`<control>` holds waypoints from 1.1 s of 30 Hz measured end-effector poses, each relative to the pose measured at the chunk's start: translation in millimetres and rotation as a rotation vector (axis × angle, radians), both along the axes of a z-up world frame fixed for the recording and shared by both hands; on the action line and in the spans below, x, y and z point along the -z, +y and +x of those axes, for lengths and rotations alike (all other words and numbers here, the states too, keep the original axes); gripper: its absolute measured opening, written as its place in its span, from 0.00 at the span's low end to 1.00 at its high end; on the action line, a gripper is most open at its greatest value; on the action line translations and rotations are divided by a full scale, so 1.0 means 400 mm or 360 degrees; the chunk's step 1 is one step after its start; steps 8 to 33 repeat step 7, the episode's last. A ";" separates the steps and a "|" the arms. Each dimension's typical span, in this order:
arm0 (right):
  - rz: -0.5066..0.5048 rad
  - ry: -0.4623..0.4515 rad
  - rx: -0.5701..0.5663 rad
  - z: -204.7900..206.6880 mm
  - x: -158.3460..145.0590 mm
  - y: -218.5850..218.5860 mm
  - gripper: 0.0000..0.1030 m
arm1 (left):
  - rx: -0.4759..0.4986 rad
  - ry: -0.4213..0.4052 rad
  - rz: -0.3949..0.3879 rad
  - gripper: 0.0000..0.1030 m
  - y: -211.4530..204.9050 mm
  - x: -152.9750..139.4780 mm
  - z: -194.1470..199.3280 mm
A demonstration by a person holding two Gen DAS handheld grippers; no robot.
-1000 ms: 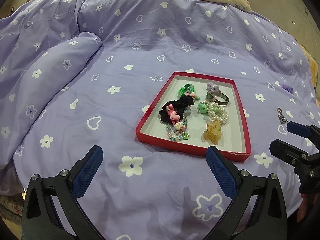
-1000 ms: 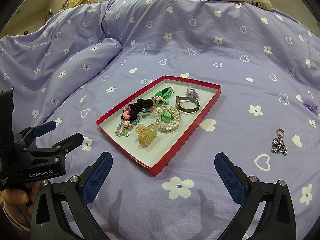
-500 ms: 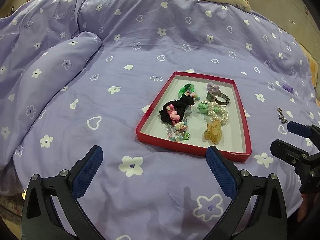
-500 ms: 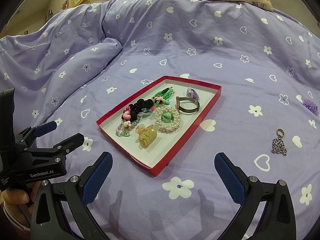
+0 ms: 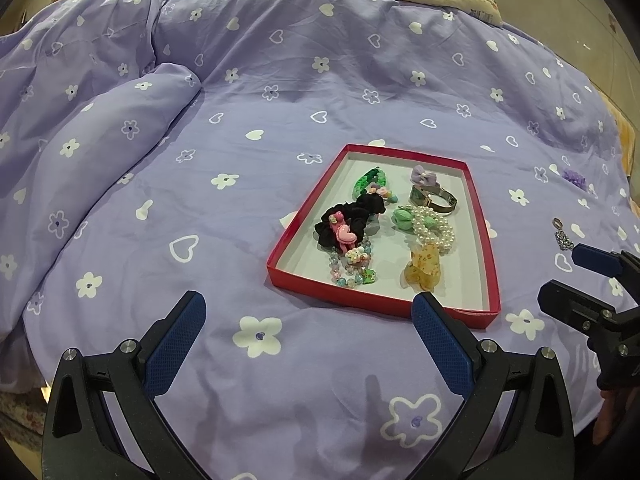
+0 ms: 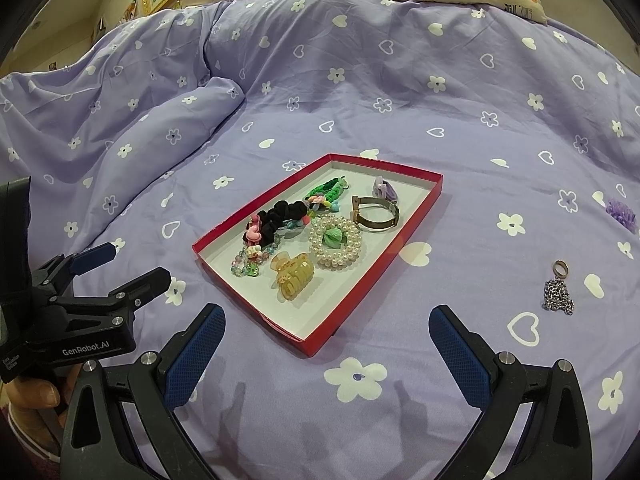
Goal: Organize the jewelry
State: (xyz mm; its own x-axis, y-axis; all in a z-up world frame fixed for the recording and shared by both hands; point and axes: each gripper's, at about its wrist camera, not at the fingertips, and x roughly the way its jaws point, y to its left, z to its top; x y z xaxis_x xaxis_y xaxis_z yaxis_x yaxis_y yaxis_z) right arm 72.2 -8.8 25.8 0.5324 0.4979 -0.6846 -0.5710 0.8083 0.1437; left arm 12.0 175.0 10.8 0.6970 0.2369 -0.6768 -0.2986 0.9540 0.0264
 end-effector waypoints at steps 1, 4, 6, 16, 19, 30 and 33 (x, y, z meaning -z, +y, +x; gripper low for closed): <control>0.0000 0.0002 0.0000 0.003 -0.001 -0.001 1.00 | 0.0004 0.0003 0.0000 1.00 -0.001 0.001 0.002; -0.0002 0.0017 0.0003 0.010 0.003 -0.001 1.00 | 0.0019 0.0011 -0.0007 1.00 -0.007 0.005 0.006; 0.0000 0.0031 0.0003 0.018 0.009 -0.002 1.00 | 0.0023 0.0019 -0.0007 1.00 -0.011 0.009 0.009; 0.0000 0.0036 0.0002 0.020 0.011 -0.002 1.00 | 0.0029 0.0024 -0.0014 1.00 -0.012 0.011 0.011; 0.0000 0.0036 0.0002 0.020 0.011 -0.002 1.00 | 0.0029 0.0024 -0.0014 1.00 -0.012 0.011 0.011; 0.0000 0.0036 0.0002 0.020 0.011 -0.002 1.00 | 0.0029 0.0024 -0.0014 1.00 -0.012 0.011 0.011; 0.0000 0.0036 0.0002 0.020 0.011 -0.002 1.00 | 0.0029 0.0024 -0.0014 1.00 -0.012 0.011 0.011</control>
